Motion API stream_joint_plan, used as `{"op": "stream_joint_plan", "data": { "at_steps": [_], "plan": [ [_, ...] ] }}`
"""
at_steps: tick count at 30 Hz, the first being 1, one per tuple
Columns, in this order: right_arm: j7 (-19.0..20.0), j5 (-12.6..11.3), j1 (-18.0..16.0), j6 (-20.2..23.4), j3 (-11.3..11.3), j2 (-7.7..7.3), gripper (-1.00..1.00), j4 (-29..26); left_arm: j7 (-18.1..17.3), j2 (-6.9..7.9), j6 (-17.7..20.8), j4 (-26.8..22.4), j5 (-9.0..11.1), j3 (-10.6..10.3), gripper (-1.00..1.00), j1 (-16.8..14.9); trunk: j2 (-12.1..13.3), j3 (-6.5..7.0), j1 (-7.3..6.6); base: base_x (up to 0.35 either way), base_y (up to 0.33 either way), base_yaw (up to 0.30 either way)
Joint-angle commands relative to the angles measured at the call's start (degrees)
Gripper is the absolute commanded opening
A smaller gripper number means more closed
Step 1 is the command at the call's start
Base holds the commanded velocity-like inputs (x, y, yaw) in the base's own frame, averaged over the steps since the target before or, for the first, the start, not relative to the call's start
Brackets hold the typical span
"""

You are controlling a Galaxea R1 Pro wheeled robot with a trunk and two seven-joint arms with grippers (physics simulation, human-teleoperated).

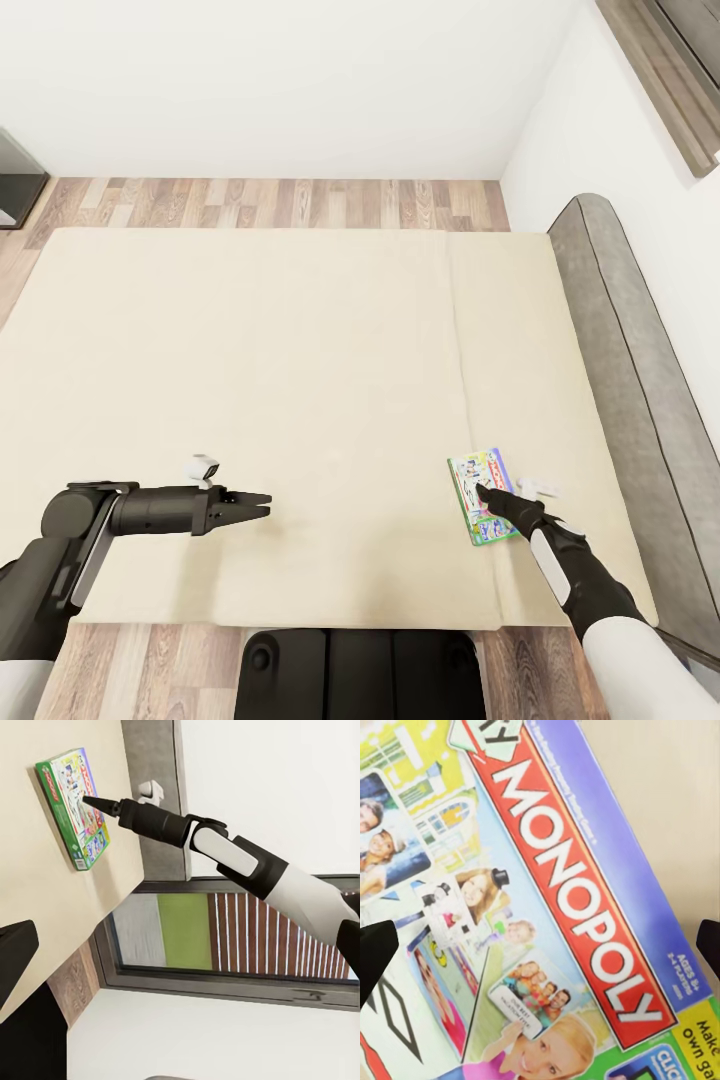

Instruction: Put all the toys in the child's room - the three board games (two on the bed and one on the table), the two jigsaw puzzles on the table, and the tennis ball on the table - inside the toy box on the table in the child's room.

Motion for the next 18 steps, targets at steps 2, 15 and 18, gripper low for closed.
{"op": "stream_joint_plan", "data": {
  "at_steps": [2,15,18],
  "plan": [
    [0.3,-0.4,0.0,0.3,-0.2,-0.01,1.0,-0.1,-0.2,0.02,0.6,0.0,0.0,0.0,1.0,0.0,-0.1,-0.06,0.03,0.0,0.0,0.0],
    [0.3,-0.4,0.2,0.2,-0.2,-0.15,1.0,-0.4,-0.2,0.01,0.6,0.0,0.0,0.0,1.0,0.0,-0.1,-0.06,0.03,0.0,0.0,0.0],
    [0.3,-0.4,0.2,0.2,-0.2,-0.17,1.0,-0.5,-0.3,0.01,0.6,0.0,0.0,0.0,1.0,0.0,-0.1,-0.06,0.03,0.0,0.0,0.0]
  ]
}}
